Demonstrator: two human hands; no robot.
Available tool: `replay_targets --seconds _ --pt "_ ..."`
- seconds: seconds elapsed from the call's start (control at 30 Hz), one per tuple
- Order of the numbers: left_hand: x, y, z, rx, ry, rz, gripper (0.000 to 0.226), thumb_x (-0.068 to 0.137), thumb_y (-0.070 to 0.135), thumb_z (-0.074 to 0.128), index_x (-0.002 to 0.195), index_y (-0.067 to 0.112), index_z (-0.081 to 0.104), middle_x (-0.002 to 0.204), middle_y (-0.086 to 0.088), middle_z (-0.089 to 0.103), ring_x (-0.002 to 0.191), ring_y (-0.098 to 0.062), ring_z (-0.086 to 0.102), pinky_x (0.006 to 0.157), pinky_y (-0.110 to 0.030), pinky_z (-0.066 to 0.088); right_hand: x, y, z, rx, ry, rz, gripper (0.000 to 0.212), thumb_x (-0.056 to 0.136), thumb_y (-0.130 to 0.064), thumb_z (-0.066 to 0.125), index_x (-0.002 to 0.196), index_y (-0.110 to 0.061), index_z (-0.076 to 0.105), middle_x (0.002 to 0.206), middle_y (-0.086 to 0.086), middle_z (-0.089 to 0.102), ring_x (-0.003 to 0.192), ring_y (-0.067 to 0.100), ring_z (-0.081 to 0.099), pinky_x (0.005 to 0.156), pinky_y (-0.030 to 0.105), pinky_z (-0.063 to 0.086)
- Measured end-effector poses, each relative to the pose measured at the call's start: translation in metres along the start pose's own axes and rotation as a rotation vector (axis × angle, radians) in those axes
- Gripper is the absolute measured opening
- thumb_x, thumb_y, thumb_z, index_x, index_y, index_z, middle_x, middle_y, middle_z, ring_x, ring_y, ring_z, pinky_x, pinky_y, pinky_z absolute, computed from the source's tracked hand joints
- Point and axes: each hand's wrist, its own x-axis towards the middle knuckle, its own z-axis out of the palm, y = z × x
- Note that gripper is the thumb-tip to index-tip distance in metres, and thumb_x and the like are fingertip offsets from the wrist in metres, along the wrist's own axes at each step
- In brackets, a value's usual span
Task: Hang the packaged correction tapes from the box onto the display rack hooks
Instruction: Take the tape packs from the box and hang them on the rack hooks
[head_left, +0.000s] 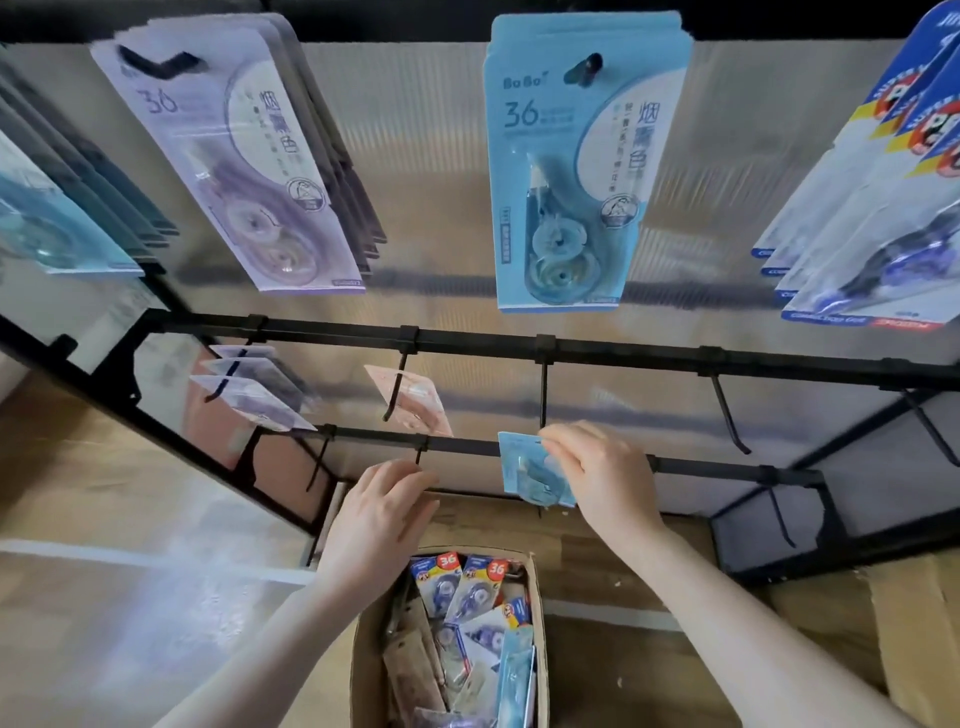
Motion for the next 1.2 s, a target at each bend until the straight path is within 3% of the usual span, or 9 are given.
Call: replay_targets --seconds 0.13,0.23,0.33,0.47,0.63,0.77,0.93,1.07,1.2 --pt "-0.005 0.002 0.008 -0.015 -0.032 0.0 0.037 0.088 0.037 0.04 0.101 0.016 0.067 0.1 -0.001 0.063 0.092 -0.021 0.06 0.075 -0.032 0.051 0.004 0.006 -0.002 -0.045 -0.009 -0.021 0.024 0.077 -0.026 0.06 0.091 -0.011 0.071 0.083 0.006 0.072 0.073 0.02 0.068 0.05 0.023 0.05" --pt "-0.007 0.002 0.011 -0.006 -0.049 -0.006 0.038 0.088 0.037 0.038 0.101 0.017 0.067 0.101 0.0 0.063 0.093 -0.019 0.06 0.077 -0.025 0.047 0.008 0.008 -0.004 -0.078 -0.013 -0.071 0.02 0.073 -0.018 0.071 0.09 -0.008 0.071 0.081 0.009 0.071 0.07 0.023 0.068 0.049 0.026 0.051" --pt "-0.005 0.001 0.016 -0.012 -0.055 -0.011 0.038 0.087 0.037 0.038 0.101 0.017 0.068 0.101 0.0 0.063 0.093 -0.018 0.06 0.076 -0.026 0.048 0.01 0.01 -0.002 -0.098 -0.062 -0.095 0.038 0.059 -0.013 0.087 0.091 -0.007 0.069 0.082 0.01 0.071 0.07 0.023 0.068 0.051 0.023 0.049" --pt "-0.007 -0.007 0.027 -0.045 -0.071 -0.03 0.037 0.087 0.037 0.04 0.102 0.017 0.067 0.101 0.001 0.061 0.092 -0.018 0.058 0.076 -0.031 0.051 0.011 0.013 0.005 -0.114 -0.129 -0.094 0.049 0.055 -0.016 0.089 0.098 -0.006 0.069 0.088 0.012 0.071 0.076 0.025 0.069 0.052 0.027 0.054" --pt "-0.016 -0.009 0.04 -0.027 -0.126 -0.058 0.031 0.085 0.034 0.049 0.103 0.017 0.067 0.103 -0.001 0.063 0.094 -0.021 0.061 0.076 -0.034 0.053 0.017 0.021 0.009 -0.078 -0.148 -0.043 0.046 0.061 -0.007 0.084 0.104 -0.004 0.067 0.091 0.015 0.07 0.08 0.029 0.068 0.051 0.032 0.054" --pt "-0.017 -0.014 0.044 -0.03 -0.14 -0.066 0.033 0.086 0.036 0.046 0.103 0.018 0.067 0.104 0.0 0.063 0.095 -0.02 0.06 0.076 -0.033 0.052 0.029 0.025 0.014 -0.104 -0.149 -0.02 0.047 0.064 -0.01 0.083 0.108 -0.007 0.066 0.092 0.013 0.07 0.079 0.028 0.068 0.05 0.03 0.052" --pt "-0.017 -0.018 0.048 -0.042 -0.135 -0.089 0.025 0.082 0.027 0.057 0.104 0.018 0.067 0.104 0.0 0.063 0.096 -0.021 0.06 0.076 -0.032 0.051 0.046 0.03 0.016 -0.125 -0.144 0.017 0.041 0.073 -0.008 0.077 0.112 -0.005 0.065 0.099 0.016 0.069 0.084 0.031 0.067 0.052 0.031 0.05" --pt "-0.02 -0.025 0.05 -0.042 -0.131 -0.088 0.028 0.083 0.032 0.052 0.105 0.02 0.066 0.105 0.003 0.062 0.096 -0.019 0.059 0.076 -0.032 0.052 0.057 0.028 0.017 -0.088 -0.121 0.055 0.034 0.083 -0.007 0.065 0.116 -0.004 0.063 0.112 0.017 0.066 0.096 0.033 0.064 0.064 0.037 0.051" --pt "-0.024 -0.03 0.05 -0.052 -0.137 -0.089 0.038 0.086 0.041 0.038 0.108 0.025 0.064 0.106 0.006 0.06 0.098 -0.016 0.057 0.078 -0.031 0.051 0.062 0.027 0.017 -0.094 -0.133 0.095 0.037 0.086 -0.009 0.06 0.123 -0.007 0.059 0.113 0.018 0.064 0.096 0.034 0.06 0.064 0.03 0.038"
